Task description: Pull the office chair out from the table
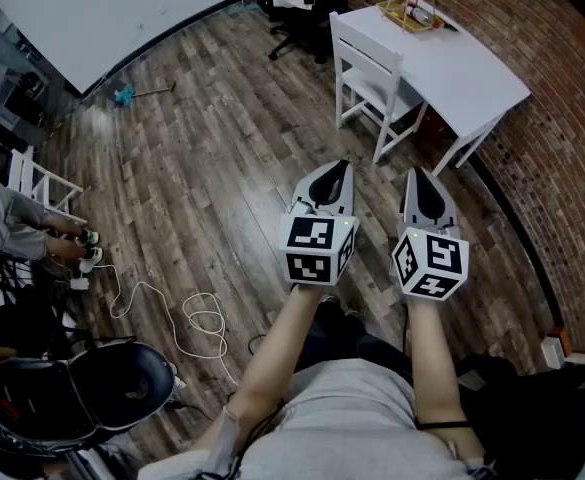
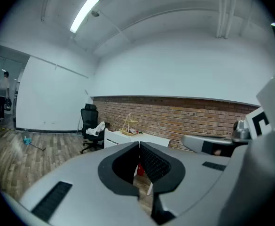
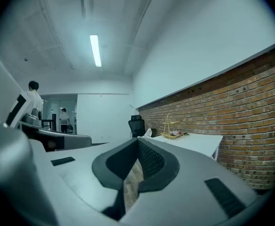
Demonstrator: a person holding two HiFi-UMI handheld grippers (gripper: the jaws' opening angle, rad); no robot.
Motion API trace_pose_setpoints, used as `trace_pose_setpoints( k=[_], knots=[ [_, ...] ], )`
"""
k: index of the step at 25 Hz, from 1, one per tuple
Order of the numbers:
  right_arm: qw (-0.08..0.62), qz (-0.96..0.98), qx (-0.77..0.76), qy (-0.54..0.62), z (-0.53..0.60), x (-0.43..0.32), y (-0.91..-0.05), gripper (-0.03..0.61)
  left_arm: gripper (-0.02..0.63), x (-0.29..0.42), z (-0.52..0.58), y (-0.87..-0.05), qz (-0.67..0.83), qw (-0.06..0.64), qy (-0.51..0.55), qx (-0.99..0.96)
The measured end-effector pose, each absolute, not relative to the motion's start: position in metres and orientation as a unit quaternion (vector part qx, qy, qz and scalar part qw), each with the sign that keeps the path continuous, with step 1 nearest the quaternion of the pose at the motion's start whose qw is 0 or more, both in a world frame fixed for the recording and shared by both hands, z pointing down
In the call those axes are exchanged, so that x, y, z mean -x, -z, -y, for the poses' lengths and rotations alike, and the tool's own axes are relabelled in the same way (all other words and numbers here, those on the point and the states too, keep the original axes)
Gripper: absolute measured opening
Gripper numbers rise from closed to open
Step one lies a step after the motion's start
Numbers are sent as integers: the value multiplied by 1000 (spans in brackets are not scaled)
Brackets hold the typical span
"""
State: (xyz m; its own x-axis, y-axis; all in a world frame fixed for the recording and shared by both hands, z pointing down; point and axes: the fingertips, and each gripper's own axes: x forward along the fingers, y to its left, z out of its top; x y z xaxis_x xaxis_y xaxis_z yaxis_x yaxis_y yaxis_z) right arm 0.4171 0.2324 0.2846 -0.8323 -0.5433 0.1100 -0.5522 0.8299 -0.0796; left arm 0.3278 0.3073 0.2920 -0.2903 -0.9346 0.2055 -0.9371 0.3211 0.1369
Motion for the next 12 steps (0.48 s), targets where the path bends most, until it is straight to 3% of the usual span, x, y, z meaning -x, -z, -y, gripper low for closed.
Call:
trace_pose_setpoints(
  k=[12],
  knots=[
    [46,956,-285,-48,-228,-416,-286,16,15,-328,-299,-293,803,119,-14,-583]
  ],
)
